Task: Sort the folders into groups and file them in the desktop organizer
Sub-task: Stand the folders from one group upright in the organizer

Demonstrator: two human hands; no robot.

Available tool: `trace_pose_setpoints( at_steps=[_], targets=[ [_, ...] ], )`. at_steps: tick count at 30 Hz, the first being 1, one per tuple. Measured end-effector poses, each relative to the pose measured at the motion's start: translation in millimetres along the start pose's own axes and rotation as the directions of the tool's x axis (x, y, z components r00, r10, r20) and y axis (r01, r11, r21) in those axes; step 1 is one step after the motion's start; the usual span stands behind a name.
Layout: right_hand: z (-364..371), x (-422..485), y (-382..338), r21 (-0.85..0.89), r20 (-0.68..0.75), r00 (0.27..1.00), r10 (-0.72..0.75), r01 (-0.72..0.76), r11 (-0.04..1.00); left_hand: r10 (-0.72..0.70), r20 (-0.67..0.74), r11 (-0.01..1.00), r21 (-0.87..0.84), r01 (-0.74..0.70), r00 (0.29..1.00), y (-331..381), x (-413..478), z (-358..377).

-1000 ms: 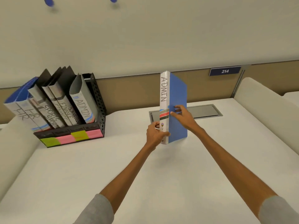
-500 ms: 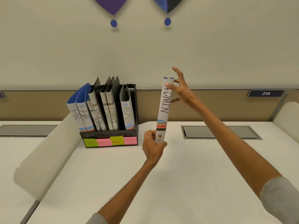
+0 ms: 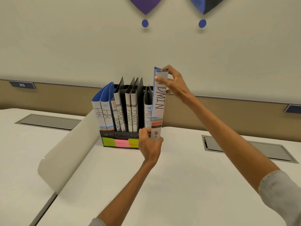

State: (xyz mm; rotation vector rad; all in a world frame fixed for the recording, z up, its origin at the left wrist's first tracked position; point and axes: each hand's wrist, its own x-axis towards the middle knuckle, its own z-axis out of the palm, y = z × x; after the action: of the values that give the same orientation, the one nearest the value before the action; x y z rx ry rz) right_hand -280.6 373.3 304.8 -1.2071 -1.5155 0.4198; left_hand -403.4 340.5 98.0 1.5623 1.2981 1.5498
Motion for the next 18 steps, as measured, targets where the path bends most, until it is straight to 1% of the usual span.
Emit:
trace_pose_setpoints(
  at_steps=[5,9,12,18],
  targets=[
    [11.8,16.4,1.0,0.031,-0.017,0.999,-0.035,0.035,0.999,0.048,-0.043,0.999,0.016,-0.048,0.998,-7.5,12.5,11.7],
    [8.4,31.3,11.8,0.049,-0.048,0.998,-0.038,0.04,0.998,0.062,-0.042,0.996,0.063,-0.059,0.997,-14.1,29.5,27.0],
    [5.1,40.7,26.7,0.072,-0.09,0.996,-0.001,0.008,0.997,0.08,-0.006,0.993,0.092,-0.079,0.997,-25.8,44.5,38.5],
    [12.2,57.6,59.1,0.089,-0.068,0.996,0.057,-0.051,0.995,0.071,0.098,0.978,0.19,-0.088,0.993,-56.1,60.0,63.6]
  ],
)
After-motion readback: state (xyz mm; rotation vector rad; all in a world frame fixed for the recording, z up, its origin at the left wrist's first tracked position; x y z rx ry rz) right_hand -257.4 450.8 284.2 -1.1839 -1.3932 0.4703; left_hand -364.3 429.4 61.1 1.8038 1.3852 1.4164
